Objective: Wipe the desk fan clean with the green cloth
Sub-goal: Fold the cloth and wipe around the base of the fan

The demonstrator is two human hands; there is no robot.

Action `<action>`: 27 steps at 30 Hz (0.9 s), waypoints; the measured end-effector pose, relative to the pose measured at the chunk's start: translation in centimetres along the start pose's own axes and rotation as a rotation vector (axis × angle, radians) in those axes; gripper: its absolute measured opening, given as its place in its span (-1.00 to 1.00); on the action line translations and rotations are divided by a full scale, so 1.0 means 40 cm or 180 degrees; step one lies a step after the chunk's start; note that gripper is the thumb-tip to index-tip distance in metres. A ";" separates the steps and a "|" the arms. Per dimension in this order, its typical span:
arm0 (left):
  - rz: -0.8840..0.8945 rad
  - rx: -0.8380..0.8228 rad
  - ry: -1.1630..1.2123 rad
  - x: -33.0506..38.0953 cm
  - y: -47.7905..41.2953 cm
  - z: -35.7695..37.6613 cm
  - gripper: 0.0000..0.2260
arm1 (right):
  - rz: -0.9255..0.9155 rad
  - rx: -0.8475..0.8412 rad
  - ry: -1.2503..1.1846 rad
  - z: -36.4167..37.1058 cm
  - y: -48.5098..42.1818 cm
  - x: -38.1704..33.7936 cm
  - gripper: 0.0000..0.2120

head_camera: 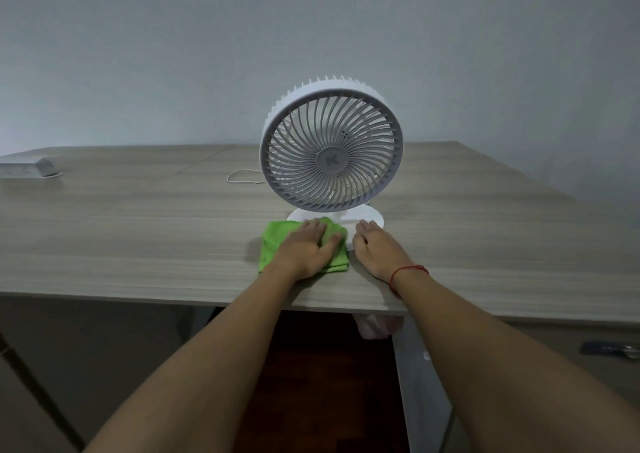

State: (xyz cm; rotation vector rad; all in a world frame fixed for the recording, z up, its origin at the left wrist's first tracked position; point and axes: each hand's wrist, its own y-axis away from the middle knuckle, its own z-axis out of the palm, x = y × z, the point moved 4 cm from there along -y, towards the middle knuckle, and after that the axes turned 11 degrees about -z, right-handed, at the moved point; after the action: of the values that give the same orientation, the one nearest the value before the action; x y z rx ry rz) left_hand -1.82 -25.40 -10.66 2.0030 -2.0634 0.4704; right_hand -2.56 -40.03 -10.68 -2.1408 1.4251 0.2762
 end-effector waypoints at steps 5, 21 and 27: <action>-0.0375 0.0124 -0.0126 -0.051 -0.050 -0.003 -0.26 | -0.0067 0.0032 0.0134 0.010 -0.004 0.005 -0.61; 0.0455 0.0150 -0.0208 -0.016 0.009 0.012 -0.55 | -0.0142 -0.0004 0.0517 0.020 -0.014 0.010 -0.57; -0.0069 0.0069 0.0103 -0.054 -0.061 -0.012 -0.41 | -0.0071 -0.0077 0.0492 0.013 -0.010 0.019 -0.55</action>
State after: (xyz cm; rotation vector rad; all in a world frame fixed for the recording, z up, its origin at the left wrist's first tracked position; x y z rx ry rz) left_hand 0.67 -23.25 -10.89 2.0143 -2.0241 0.5196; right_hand -1.81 -40.22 -11.34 -2.2375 1.4887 0.1221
